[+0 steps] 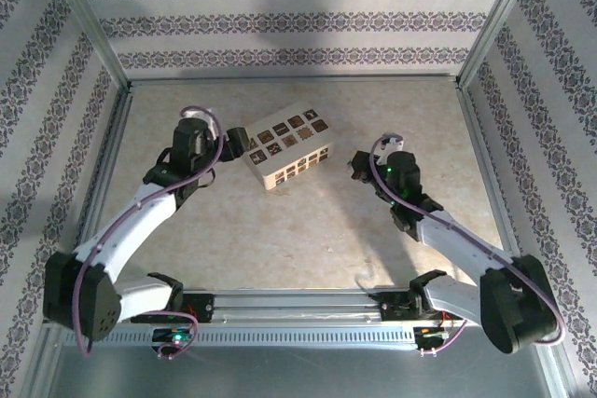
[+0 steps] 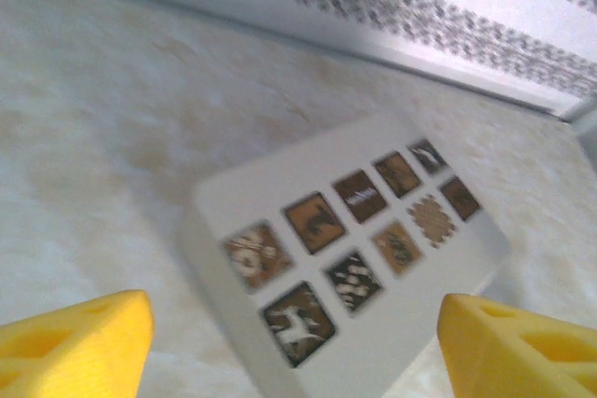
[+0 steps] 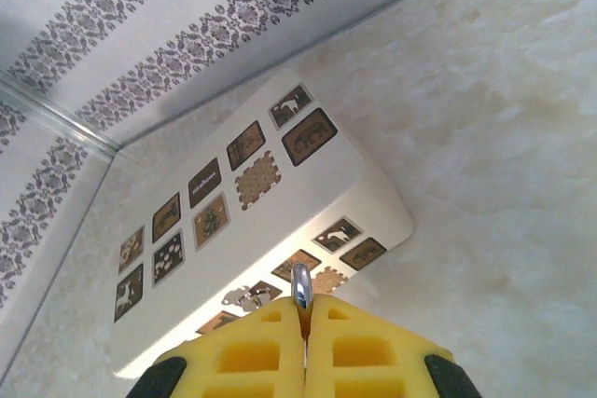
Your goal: Unlock a padlock with a key
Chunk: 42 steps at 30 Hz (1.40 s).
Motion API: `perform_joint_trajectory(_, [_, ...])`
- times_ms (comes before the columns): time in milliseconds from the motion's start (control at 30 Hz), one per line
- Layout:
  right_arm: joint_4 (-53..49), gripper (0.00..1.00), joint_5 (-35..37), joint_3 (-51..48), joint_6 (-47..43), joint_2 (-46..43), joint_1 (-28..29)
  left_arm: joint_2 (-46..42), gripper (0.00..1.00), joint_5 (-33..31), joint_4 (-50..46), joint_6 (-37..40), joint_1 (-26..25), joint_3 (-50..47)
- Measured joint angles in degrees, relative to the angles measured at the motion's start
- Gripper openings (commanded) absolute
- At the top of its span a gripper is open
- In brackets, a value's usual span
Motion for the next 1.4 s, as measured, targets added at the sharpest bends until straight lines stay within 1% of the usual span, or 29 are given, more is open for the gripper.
perform_joint_trajectory(133, [-12.6,0.0,-6.8,4.2,-4.9,-4.0,-3.3,-6.8,0.9,-9.2,0.3,1.9,0.0,-6.0])
perform_joint_trajectory(267, [-23.8,0.0,-12.9,8.5,-9.4,-6.6,-3.5,-10.8,0.92,-16.1,0.4,4.0,0.1,-9.4])
perform_joint_trajectory(467, [-38.1,0.0,-18.5,11.4,-12.3,-9.0,-3.5,-13.9,0.93,-22.8,1.7,6.3,0.1,-11.4])
perform_joint_trajectory(567, [-43.8,0.0,-20.0,11.5,-12.9,-9.6,-2.9,-14.4,0.93,-25.2,3.0,6.6,0.1,-13.0])
perform_joint_trajectory(667, [-47.4,0.0,-20.8,11.2,-13.2,-10.4,-1.3,-14.4,0.94,-27.2,4.5,6.7,0.1,-14.2])
perform_joint_trajectory(900, [-49.4,0.0,-21.3,7.6,-13.1,-9.8,3.4,-13.4,0.95,-28.9,7.7,7.3,0.1,-14.6])
perform_joint_trajectory(1133, [-45.7,0.0,-22.4,3.3,-11.7,-3.7,6.3,-12.0,0.96,-29.0,9.6,7.2,0.1,-14.7])
perform_joint_trajectory(1400, [-40.3,0.0,-25.1,3.0,-11.7,3.9,7.8,-11.9,0.97,-28.8,10.4,7.2,0.1,-14.7])
